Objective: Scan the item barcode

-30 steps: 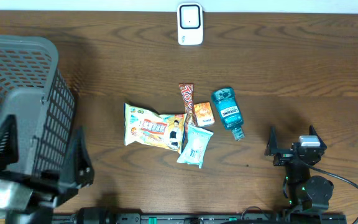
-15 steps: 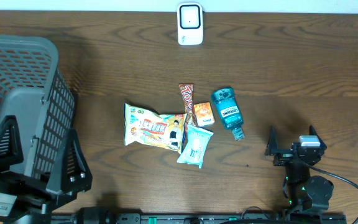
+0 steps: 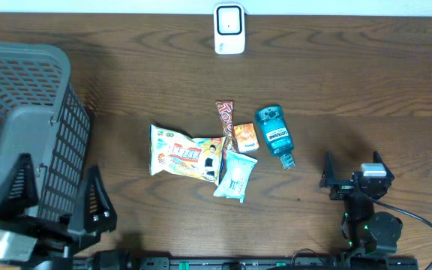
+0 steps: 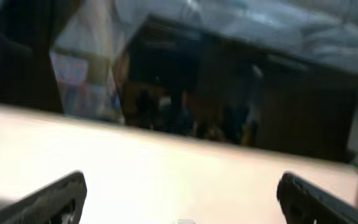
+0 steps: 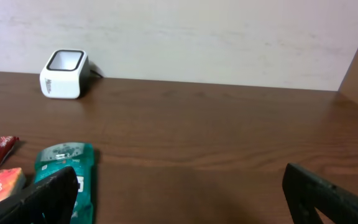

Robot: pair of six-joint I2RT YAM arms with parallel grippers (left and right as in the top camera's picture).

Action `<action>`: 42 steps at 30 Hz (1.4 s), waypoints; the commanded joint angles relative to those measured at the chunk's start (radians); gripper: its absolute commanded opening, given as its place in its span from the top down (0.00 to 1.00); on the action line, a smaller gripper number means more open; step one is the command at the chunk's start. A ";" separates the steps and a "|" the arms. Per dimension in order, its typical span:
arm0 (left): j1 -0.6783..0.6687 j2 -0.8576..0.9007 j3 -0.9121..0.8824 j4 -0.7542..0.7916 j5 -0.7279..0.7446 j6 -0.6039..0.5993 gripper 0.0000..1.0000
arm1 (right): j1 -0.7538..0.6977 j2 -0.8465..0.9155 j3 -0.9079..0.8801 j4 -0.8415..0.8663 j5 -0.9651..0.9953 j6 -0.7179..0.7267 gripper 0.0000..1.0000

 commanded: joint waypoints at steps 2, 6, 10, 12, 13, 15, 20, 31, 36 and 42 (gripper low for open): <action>0.010 0.016 0.010 0.134 0.013 -0.009 0.02 | -0.002 -0.005 -0.002 -0.002 -0.004 0.013 0.01; 0.010 0.011 0.010 0.047 0.016 -0.007 0.02 | -0.002 -0.005 -0.002 -0.002 -0.006 0.013 0.01; 0.010 -0.045 -0.006 0.027 0.016 0.005 0.02 | -0.002 -0.005 -0.002 -0.002 -0.021 0.016 0.01; 0.010 -0.112 -0.034 0.024 0.012 0.007 0.02 | -0.002 -0.005 -0.002 -0.001 -0.042 0.127 0.01; 0.010 -0.141 -0.047 0.025 0.012 0.011 0.02 | -0.002 -0.005 -0.002 -0.001 -0.042 0.192 0.01; 0.010 -0.201 -0.078 0.025 0.011 0.048 0.02 | -0.002 -0.005 -0.002 0.000 -0.041 0.314 0.01; 0.010 -0.247 -0.151 0.063 -0.157 0.098 0.02 | -0.001 -0.005 -0.002 0.010 -0.162 0.484 0.01; 0.010 -0.247 -0.227 -0.010 -0.500 0.085 0.02 | 0.000 0.159 0.002 0.014 -0.261 0.462 0.01; -0.007 -0.247 -0.258 -0.001 -0.464 0.086 0.02 | 0.010 0.315 0.050 0.011 -0.261 0.461 0.01; -0.026 -0.247 -0.355 0.108 -0.315 0.093 0.02 | 0.043 0.534 0.245 -0.079 -0.261 0.400 0.01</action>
